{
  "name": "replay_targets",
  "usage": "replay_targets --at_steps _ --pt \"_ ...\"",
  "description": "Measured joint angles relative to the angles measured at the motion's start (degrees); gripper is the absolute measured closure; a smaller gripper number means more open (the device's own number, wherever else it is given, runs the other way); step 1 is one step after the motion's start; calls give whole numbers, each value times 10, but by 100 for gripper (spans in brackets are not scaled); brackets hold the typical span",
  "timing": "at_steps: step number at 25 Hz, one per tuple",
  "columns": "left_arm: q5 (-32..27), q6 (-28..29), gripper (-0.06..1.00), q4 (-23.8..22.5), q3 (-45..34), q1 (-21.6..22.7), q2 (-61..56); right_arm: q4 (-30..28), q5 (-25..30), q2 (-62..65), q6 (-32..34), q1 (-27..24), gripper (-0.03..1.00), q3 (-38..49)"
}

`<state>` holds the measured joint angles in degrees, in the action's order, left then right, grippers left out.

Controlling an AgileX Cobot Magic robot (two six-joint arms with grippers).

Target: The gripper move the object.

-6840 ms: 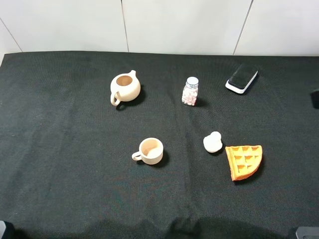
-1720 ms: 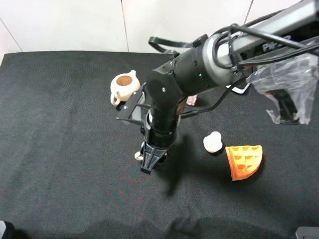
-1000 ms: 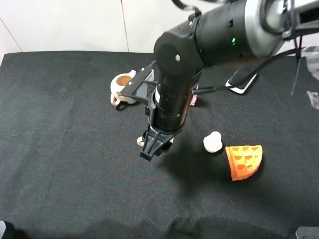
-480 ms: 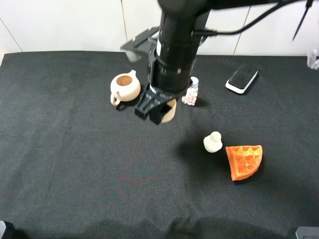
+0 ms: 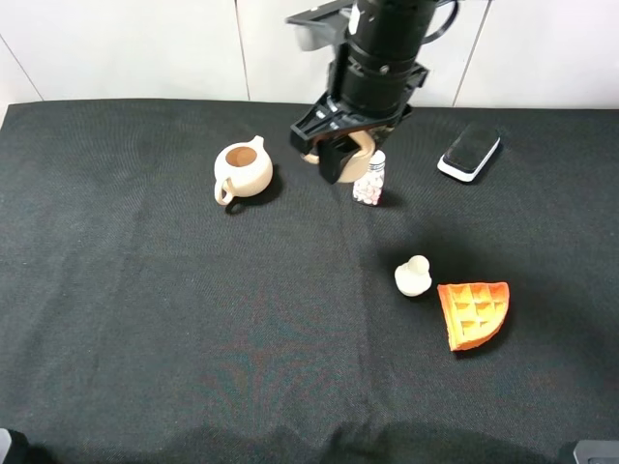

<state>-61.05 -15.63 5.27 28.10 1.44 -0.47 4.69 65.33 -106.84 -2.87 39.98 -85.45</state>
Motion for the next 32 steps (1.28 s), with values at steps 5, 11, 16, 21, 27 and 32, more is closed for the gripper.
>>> replay_targets --at_steps 5,11,16,21,27,32 --pt "0 0 -5 0 0 0 0 0 11 0 8 -45 56 0" --pt "0 0 -5 0 0 0 0 0 17 0 14 -98 56 0" --pt "0 0 -5 0 0 0 0 0 17 0 25 -140 56 0" --pt "0 0 -5 0 0 0 0 0 17 0 29 -187 56 0" --pt "0 0 -5 0 0 0 0 0 9 0 29 -242 56 0" --pt "0 0 -5 0 0 0 0 0 -4 0 29 -289 56 0"
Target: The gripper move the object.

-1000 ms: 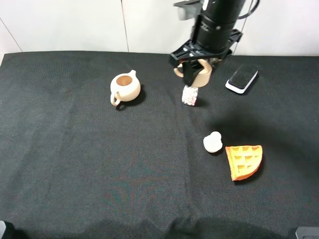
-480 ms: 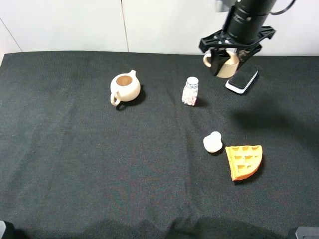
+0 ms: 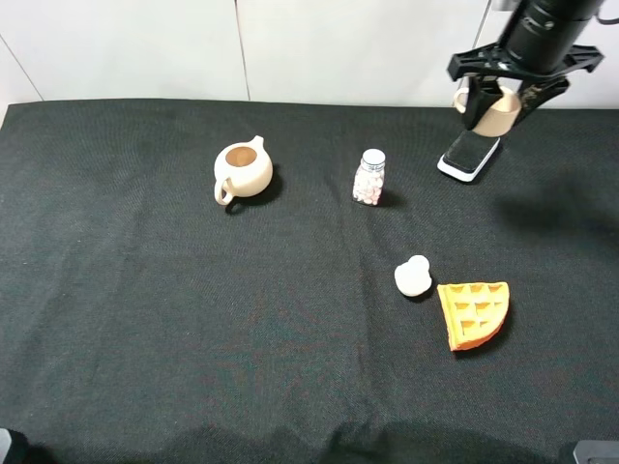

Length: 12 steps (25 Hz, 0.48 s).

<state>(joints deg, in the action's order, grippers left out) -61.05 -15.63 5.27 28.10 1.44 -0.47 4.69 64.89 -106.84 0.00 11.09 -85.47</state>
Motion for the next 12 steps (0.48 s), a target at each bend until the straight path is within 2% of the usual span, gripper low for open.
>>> replay_targets --at_steps 12 --pt "0 0 -5 0 0 0 0 -1 -18 -1 0 -84 56 0"
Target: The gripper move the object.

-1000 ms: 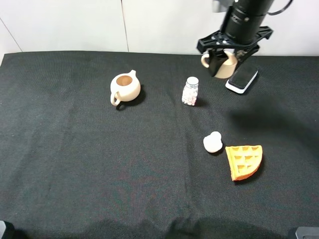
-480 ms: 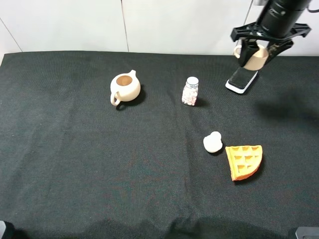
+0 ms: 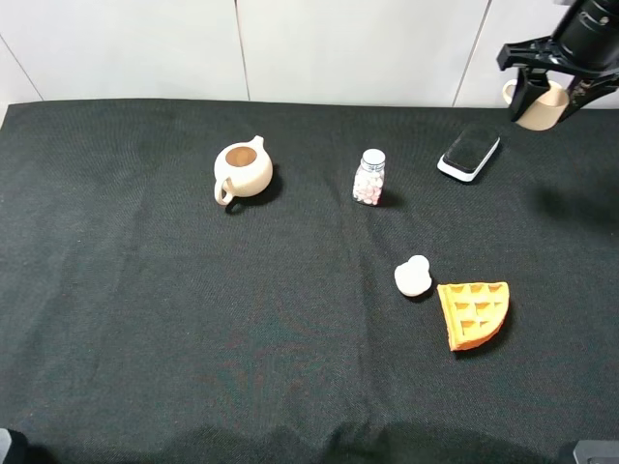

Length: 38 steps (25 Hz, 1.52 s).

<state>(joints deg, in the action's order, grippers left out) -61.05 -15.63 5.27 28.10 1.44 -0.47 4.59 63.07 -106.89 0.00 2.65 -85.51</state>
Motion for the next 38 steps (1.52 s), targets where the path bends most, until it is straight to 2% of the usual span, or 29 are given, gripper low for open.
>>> replay_targets --at_steps 13,19,38 --pt "0 0 -5 0 0 0 0 -1 -47 -50 0 -62 56 0" --pt "0 0 -5 0 0 0 0 -6 -83 -74 0 -63 56 0" --pt "0 0 -5 0 0 0 0 -28 -127 -161 0 -63 56 0"
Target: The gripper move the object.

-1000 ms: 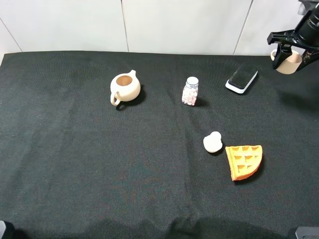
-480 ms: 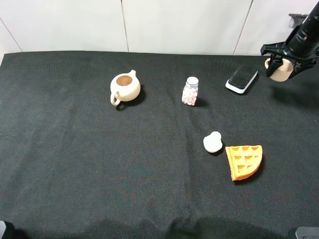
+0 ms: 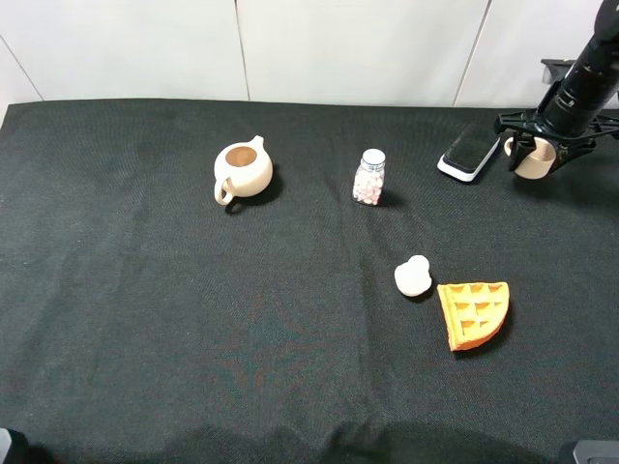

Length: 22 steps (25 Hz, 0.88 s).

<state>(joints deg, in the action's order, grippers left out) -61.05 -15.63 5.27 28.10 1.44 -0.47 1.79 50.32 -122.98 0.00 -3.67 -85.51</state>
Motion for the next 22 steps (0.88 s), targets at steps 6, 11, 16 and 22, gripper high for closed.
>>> replay_targets --at_steps 6,11,16,22 --pt "0 0 -5 0 0 0 0 -18 -9 -6 0 0 56 0" --pt "0 0 -5 0 0 0 0 -12 -8 -21 0 -7 56 0" --pt "0 0 -5 0 0 0 0 -10 -5 -28 0 -7 56 0" --pt "0 0 -5 -1 0 0 0 -10 -6 -28 0 -7 56 0"
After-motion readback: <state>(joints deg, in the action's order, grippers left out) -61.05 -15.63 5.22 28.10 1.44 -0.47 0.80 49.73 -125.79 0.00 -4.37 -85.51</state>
